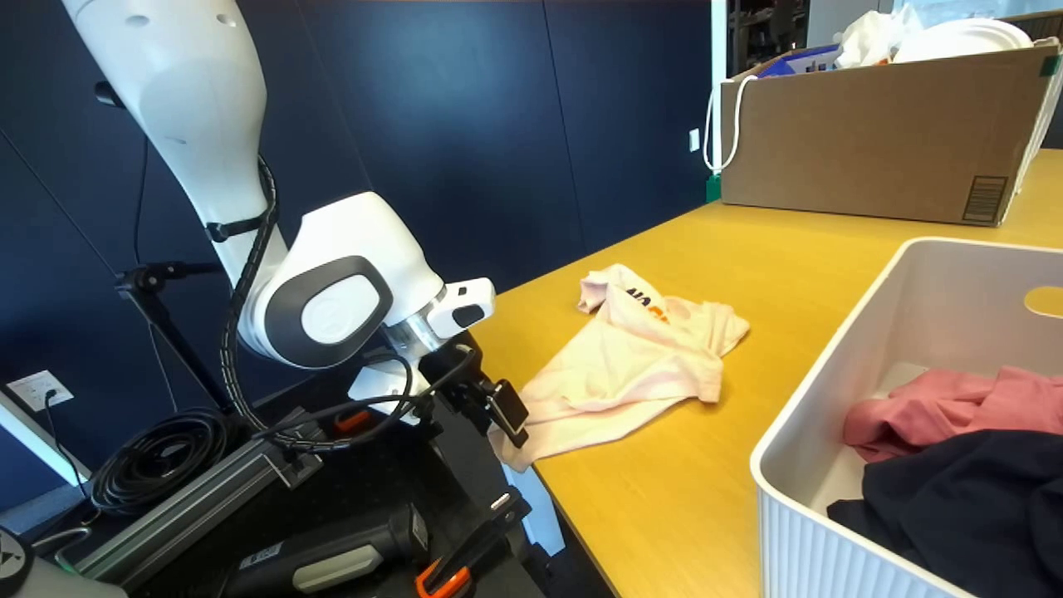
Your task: Fold the t-shirt
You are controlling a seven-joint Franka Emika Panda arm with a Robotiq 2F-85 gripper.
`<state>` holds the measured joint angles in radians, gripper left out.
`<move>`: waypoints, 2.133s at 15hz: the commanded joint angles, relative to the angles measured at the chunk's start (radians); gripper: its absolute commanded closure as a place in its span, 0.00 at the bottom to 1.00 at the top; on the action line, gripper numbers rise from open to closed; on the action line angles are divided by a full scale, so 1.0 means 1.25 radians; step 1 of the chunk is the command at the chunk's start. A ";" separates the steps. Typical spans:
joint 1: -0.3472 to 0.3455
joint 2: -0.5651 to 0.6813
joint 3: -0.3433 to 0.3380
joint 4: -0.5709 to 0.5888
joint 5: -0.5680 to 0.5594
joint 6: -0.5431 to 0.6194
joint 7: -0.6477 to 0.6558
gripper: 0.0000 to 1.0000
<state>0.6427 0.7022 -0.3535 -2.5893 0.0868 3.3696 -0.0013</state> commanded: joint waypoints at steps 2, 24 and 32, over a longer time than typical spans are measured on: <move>-0.024 0.008 0.009 -0.003 0.014 0.036 -0.027 0.64; 0.001 -0.089 -0.252 0.147 0.025 -0.101 -0.092 0.98; -0.047 -0.031 -0.221 0.409 -0.093 -0.261 -0.009 0.98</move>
<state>0.6455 0.6101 -0.6898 -2.2060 0.0317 3.1044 -0.0642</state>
